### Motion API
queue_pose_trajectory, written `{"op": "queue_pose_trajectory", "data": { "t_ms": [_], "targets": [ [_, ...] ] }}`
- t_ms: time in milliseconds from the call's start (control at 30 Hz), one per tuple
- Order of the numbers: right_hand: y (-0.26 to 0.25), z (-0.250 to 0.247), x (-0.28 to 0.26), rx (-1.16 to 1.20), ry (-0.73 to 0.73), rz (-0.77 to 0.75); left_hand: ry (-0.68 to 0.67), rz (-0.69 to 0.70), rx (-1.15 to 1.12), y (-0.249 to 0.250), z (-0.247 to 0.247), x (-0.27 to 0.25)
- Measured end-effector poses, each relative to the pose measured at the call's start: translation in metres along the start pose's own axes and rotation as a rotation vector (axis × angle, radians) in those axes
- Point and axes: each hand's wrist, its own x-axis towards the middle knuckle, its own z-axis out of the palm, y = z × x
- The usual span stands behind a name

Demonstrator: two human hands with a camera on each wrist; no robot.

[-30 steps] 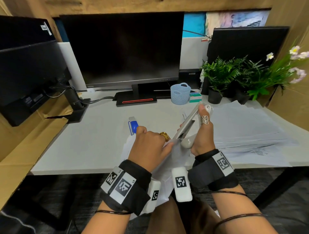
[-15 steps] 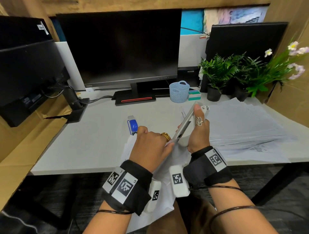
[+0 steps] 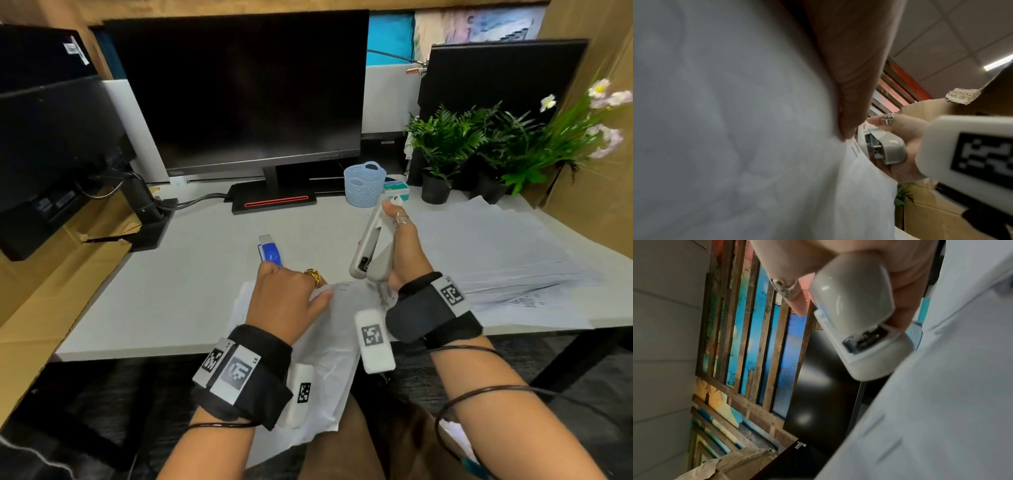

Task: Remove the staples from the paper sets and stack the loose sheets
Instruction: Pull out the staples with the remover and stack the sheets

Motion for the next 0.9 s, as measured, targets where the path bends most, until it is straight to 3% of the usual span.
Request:
{"op": "queue_pose_trajectory", "data": {
  "t_ms": [233, 333, 400, 500, 600, 800, 900],
  "targets": [
    [0.004, -0.004, 0.015, -0.146, 0.091, -0.026, 0.008, -0.067, -0.078, -0.018, 0.004, -0.001],
    [0.007, 0.0, 0.016, -0.43, 0.077, -0.078, 0.036, -0.098, -0.116, -0.023, 0.004, -0.003],
    [0.01, 0.006, 0.018, -0.675, 0.044, -0.023, 0.039, -0.107, -0.119, -0.025, 0.003, -0.004],
    [0.018, 0.016, 0.023, -0.888, -0.03, 0.176, 0.029, -0.101, -0.125, -0.031, 0.0, -0.005],
    [0.024, 0.028, 0.029, -1.126, -0.132, 0.243, 0.049, -0.091, -0.12, -0.037, 0.0, -0.006],
    [0.036, 0.044, 0.048, -1.515, -0.214, 0.039, 0.229, -0.056, -0.227, -0.045, 0.007, -0.012],
    [0.035, 0.043, 0.054, -1.693, -0.26, -0.065, 0.224, -0.048, -0.229, -0.049, 0.004, -0.012]
  ]
}}
